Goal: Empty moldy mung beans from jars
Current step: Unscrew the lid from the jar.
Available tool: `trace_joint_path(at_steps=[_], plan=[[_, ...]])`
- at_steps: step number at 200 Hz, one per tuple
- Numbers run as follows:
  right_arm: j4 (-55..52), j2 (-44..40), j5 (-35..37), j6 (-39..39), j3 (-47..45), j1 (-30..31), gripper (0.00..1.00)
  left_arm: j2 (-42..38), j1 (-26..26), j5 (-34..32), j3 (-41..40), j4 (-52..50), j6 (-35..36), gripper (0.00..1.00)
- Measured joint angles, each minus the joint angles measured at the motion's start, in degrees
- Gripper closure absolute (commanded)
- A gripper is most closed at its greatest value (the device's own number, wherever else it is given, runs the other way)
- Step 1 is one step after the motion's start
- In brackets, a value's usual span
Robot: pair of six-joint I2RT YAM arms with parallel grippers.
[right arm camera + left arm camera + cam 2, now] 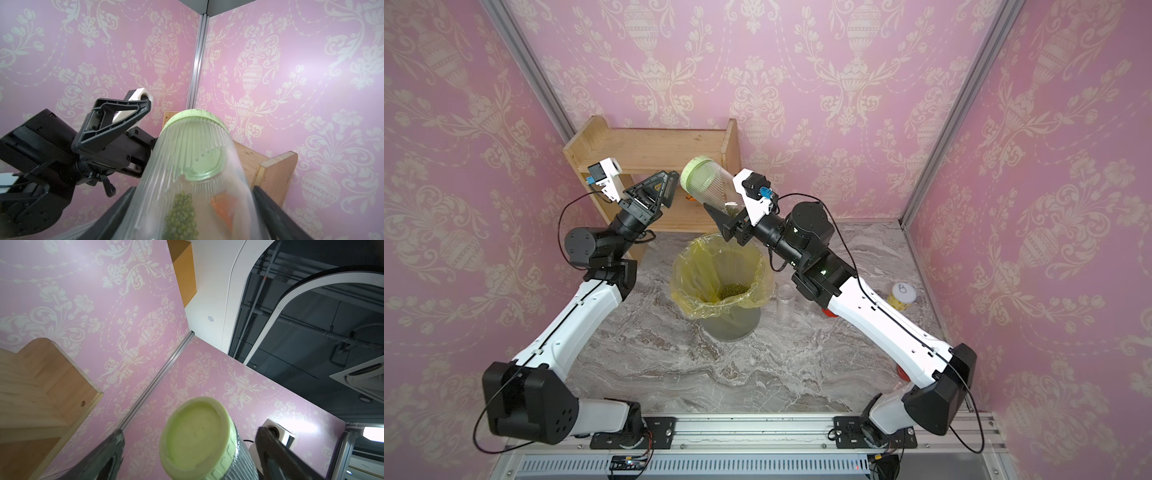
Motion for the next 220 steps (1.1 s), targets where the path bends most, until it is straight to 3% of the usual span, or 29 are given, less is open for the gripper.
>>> trace_joint_path(at_steps=[93,220], plan=[[11.3,1.4,-6.4,14.0,-2.2,-2.8,0.88,1.7,-0.1,2.0,0.0,11.8,-3.7,0.01],[21.4,3.4,-10.3,23.9,-7.8,-2.3,0.88,1.7,-2.3,3.3,0.0,6.7,-1.5,0.02]])
